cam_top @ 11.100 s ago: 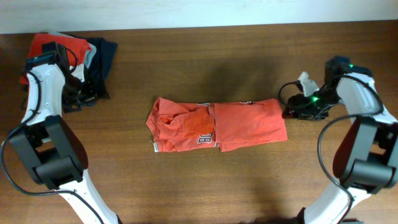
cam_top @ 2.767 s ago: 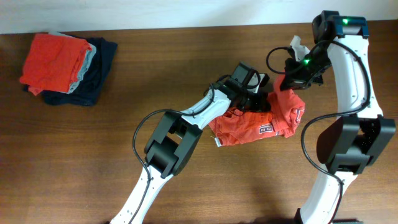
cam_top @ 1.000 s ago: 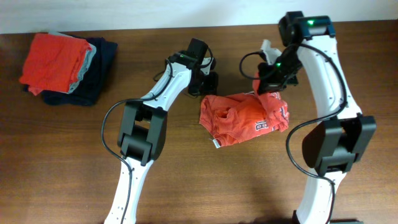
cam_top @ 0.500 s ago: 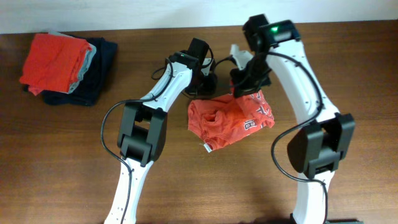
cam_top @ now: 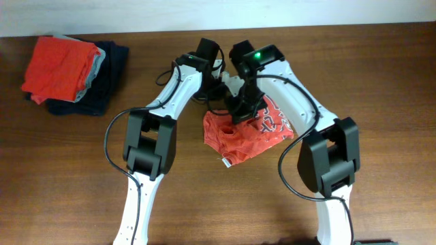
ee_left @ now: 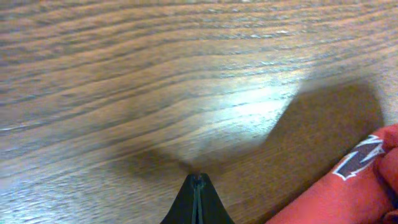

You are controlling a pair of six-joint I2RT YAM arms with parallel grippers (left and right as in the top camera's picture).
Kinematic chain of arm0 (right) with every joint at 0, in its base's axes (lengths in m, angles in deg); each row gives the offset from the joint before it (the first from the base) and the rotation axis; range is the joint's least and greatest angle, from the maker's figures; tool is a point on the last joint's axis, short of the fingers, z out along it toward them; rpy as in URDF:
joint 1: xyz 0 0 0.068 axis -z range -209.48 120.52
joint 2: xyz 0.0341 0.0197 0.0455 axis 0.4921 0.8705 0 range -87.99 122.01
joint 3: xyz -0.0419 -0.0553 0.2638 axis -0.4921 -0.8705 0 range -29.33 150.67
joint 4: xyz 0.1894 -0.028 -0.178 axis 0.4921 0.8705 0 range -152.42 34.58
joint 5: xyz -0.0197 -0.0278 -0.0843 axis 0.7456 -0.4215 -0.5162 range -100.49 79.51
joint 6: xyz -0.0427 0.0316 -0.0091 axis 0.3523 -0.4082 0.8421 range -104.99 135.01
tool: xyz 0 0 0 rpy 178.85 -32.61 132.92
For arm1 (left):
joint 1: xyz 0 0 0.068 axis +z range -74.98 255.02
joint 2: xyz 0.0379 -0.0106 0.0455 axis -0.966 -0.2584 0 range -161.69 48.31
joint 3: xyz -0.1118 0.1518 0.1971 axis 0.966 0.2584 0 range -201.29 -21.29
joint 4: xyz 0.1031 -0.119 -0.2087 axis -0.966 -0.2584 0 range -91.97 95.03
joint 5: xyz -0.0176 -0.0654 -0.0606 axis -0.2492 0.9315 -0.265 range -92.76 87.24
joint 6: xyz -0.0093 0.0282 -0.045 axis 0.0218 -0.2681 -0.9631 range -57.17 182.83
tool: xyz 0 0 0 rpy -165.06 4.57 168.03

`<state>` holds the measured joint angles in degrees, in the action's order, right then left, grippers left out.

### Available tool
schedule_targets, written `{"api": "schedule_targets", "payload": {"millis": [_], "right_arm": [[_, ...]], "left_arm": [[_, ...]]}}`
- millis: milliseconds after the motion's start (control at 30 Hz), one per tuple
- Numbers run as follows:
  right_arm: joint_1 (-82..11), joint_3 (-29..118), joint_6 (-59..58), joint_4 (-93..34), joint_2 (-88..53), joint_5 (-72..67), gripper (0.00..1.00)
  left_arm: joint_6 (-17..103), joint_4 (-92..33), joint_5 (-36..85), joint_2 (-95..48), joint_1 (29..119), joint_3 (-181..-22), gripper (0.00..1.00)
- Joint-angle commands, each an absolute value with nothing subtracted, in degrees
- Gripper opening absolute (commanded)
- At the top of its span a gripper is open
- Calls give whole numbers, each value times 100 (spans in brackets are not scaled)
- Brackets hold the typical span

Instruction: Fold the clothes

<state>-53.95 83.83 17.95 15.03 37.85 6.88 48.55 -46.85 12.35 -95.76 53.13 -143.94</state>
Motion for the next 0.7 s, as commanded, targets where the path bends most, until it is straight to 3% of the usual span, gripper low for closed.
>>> {"api": "schedule_targets", "payload": {"millis": [0,133,600,667], "right_arm": [[-5522,8282,1749,1426,3807,679,10],[-5546,7950,1751,1153,3807,679,16],[-5546,7384,1771,869,3807,1322,11],[-5546,7384,1771,863,3807,1320,17]], "left_arm": [[4970,-4733,936,-9491,5368,-14440,0],[4970,-4735,938,-9491,5377,-14440,0],[5080,-4735,743,-9491,5381,-14438,0],[5078,-4735,743,-9491,5381,-14438,0]]}}
